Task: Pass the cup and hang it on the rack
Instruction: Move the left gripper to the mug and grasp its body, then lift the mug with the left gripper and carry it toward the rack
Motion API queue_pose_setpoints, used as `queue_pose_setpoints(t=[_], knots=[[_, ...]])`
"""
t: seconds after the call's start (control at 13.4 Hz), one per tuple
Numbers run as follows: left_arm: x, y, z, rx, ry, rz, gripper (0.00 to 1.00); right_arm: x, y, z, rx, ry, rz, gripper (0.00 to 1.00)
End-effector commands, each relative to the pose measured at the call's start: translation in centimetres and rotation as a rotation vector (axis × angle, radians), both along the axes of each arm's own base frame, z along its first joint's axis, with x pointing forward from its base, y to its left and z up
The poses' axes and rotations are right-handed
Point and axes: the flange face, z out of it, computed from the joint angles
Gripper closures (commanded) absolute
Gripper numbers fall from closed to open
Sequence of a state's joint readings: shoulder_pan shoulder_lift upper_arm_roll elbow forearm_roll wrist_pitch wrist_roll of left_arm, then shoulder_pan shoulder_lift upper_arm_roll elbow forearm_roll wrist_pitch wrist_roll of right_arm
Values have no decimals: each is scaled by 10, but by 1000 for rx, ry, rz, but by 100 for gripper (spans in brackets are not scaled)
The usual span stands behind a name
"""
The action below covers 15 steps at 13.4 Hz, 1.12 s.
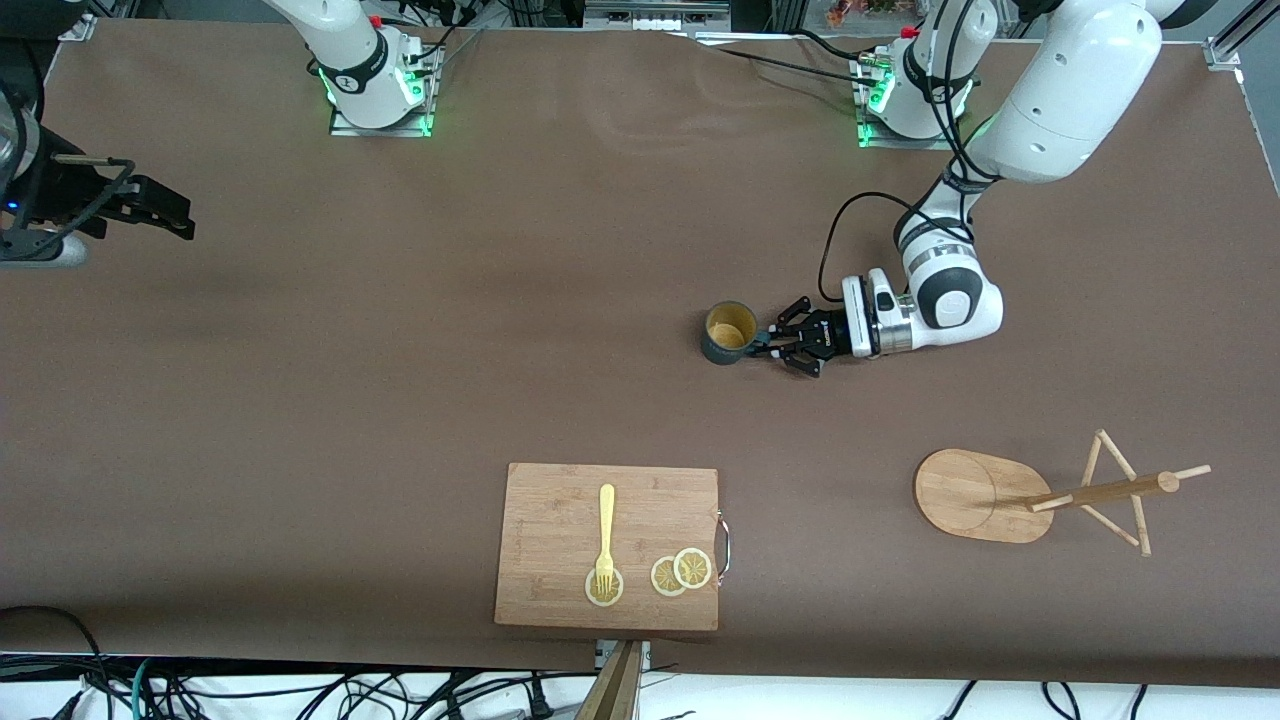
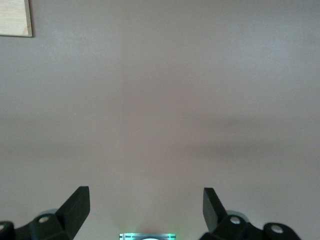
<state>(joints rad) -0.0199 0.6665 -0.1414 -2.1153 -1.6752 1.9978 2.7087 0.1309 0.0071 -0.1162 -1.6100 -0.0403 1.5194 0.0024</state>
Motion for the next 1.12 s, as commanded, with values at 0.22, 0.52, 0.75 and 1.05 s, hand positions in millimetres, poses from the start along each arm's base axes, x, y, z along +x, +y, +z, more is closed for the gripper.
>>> queue_pose_setpoints(t=[0.22, 0.52, 0.75, 1.05], knots=[[21, 75, 26, -132, 111, 24, 100, 1, 18, 10, -5, -9, 41, 0], [32, 137, 56, -164, 323, 27, 100, -2, 20, 12, -2, -1, 46, 0], [57, 191, 92, -109, 413, -6, 100, -3, 20, 11, -1, 9, 44, 0], [68, 255, 128, -40, 565, -37, 100, -4, 25, 11, -1, 13, 53, 0]])
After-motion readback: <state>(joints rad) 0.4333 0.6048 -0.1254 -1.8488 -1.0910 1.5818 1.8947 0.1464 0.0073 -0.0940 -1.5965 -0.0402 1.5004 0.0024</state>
